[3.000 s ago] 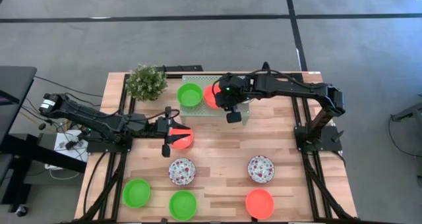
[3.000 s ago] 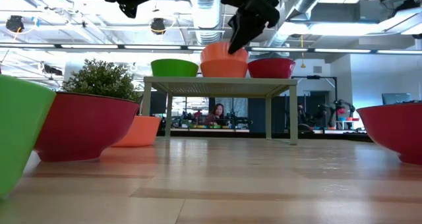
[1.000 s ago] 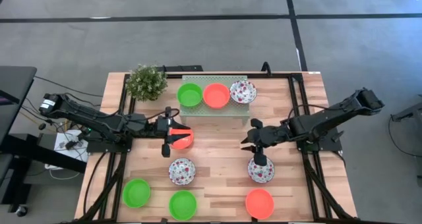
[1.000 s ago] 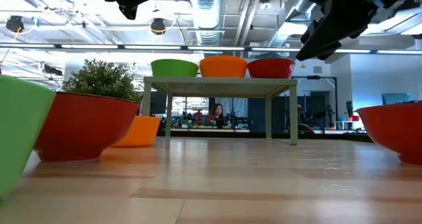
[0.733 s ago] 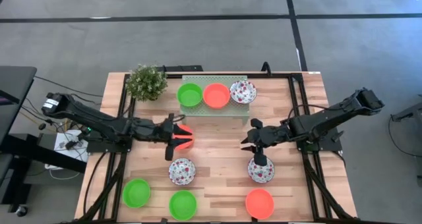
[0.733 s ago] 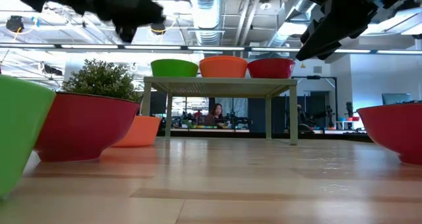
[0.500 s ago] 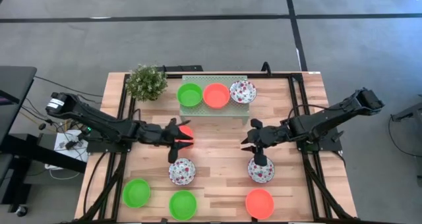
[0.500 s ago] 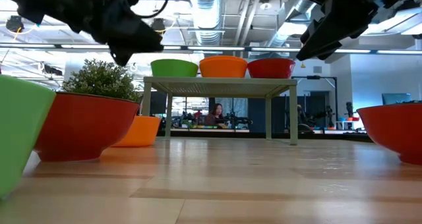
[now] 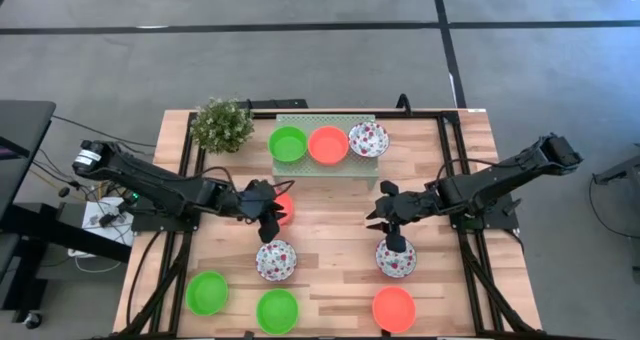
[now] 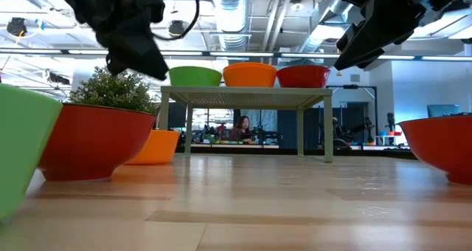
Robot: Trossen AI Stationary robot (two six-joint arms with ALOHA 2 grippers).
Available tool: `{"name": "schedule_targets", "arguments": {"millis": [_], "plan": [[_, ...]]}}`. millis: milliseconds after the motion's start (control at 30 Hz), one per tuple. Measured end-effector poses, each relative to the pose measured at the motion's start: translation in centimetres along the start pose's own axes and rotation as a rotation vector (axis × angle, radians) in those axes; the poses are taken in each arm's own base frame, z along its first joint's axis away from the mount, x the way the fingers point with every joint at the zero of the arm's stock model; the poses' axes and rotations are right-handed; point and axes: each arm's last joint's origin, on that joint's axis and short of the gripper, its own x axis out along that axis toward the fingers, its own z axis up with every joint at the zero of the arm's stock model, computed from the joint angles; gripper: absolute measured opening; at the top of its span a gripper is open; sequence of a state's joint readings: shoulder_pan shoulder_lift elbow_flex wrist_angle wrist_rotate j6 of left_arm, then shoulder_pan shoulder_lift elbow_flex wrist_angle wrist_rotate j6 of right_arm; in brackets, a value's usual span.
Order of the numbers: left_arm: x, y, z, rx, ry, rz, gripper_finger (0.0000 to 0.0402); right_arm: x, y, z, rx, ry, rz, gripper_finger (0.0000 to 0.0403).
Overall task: Pick & Place Mini bowls
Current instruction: Stack the orange bowl on the orange bowl on the shelf
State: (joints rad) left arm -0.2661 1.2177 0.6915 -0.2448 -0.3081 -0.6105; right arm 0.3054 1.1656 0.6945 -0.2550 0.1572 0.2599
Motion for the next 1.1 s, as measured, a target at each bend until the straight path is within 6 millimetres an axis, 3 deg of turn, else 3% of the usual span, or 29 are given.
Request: {"name": "schedule_targets", "arguments": {"millis": [500,1100], "plan": [[4.8,0.2,-2.8,0.065,0.165,0.114,0.0106,0.0,0.0,0.0,0.000,-0.001,0.000,0.0113],[4.9,0.1,-2.8,0.109,0.157,0.102,0.0106,0.0,0.0,0.0,-0.007,-0.001,0.001,0.0113]]}}
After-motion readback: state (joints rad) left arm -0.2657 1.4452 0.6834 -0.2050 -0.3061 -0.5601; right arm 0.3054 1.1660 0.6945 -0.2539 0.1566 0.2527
